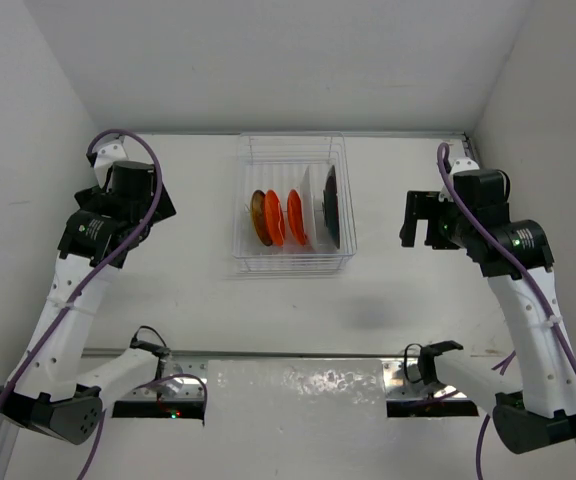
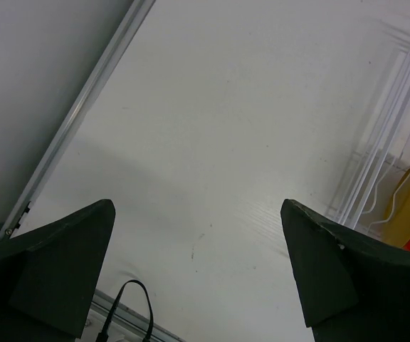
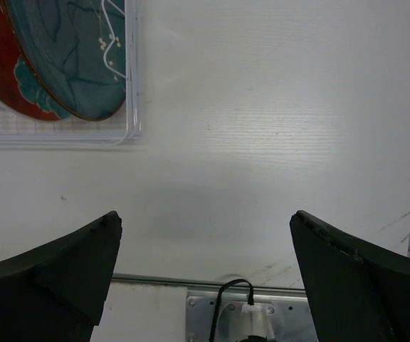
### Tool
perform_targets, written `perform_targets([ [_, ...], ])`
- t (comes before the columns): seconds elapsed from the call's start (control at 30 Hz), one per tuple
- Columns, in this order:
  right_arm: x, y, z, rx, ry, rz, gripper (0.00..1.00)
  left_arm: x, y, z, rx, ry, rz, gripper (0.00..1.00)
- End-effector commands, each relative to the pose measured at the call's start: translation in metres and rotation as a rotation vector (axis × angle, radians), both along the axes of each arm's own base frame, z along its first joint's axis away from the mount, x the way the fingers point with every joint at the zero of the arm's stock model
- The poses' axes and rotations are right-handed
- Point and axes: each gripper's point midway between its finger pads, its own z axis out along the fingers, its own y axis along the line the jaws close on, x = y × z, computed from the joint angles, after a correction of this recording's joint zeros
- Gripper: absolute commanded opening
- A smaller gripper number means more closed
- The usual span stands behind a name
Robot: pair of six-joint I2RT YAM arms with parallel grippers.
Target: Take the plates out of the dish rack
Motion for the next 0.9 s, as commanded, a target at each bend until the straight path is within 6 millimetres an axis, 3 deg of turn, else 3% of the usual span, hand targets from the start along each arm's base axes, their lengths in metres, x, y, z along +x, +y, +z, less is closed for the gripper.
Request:
perform_targets([
  [0.0, 0.009, 0.001, 0.019, 0.021, -0.082, -0.010, 0.99, 0.002, 0.002, 0.018, 0.006, -0.058, 0.007, 1.00],
  [0.1, 0.014, 0.008, 0.024, 0.046, -0.115, 0.019, 0.99, 0.003, 0.002, 0.020, 0.004, -0.064, 0.010, 1.00],
  [0.23, 0.026, 0.059, 0.032, 0.277, -0.193, 0.185, 0.99, 0.004, -0.002, 0.017, -0.015, -0.061, -0.003, 1.00],
  [0.27, 0.038, 0.068, 0.044, 0.324, -0.244, 0.206, 0.99, 0.005, -0.005, 0.016, -0.024, -0.058, -0.012, 1.00],
  [0.33, 0.054, 0.082, 0.039, 0.373, -0.196, 0.212, 0.99, 0.007, -0.008, 0.016, -0.037, -0.056, -0.022, 1.00],
  [0.37, 0.063, 0.091, 0.052, 0.373, -0.227, 0.231, 0.99, 0.008, -0.009, 0.015, -0.041, -0.052, -0.025, 1.00],
  [0.43, 0.086, 0.106, 0.038, 0.349, -0.178, 0.243, 0.99, 0.011, -0.014, 0.012, -0.058, -0.046, -0.042, 1.00],
  [0.47, 0.092, 0.119, 0.050, 0.334, -0.184, 0.273, 0.99, 0.013, -0.017, 0.010, -0.066, -0.043, -0.053, 1.00],
  [0.5, 0.100, 0.127, 0.049, 0.309, -0.167, 0.283, 0.99, 0.014, -0.018, 0.008, -0.070, -0.039, -0.057, 1.00],
  [0.53, 0.119, 0.136, 0.043, 0.271, -0.138, 0.288, 0.99, 0.014, -0.019, 0.005, -0.071, -0.030, -0.061, 1.00],
  [0.6, 0.130, 0.144, 0.028, 0.203, -0.096, 0.262, 0.98, 0.015, -0.020, 0.002, -0.075, -0.024, -0.060, 1.00],
  [0.67, 0.143, 0.145, 0.005, 0.177, -0.049, 0.223, 0.89, 0.015, -0.020, 0.000, -0.078, -0.021, -0.061, 1.00],
  [0.73, 0.151, 0.142, -0.011, 0.151, -0.032, 0.190, 0.78, 0.016, -0.023, 0.000, -0.090, -0.022, -0.072, 1.00],
  [0.87, 0.157, 0.149, -0.042, 0.154, 0.008, 0.203, 0.72, 0.017, -0.028, -0.006, -0.102, 0.002, -0.094, 1.00],
])
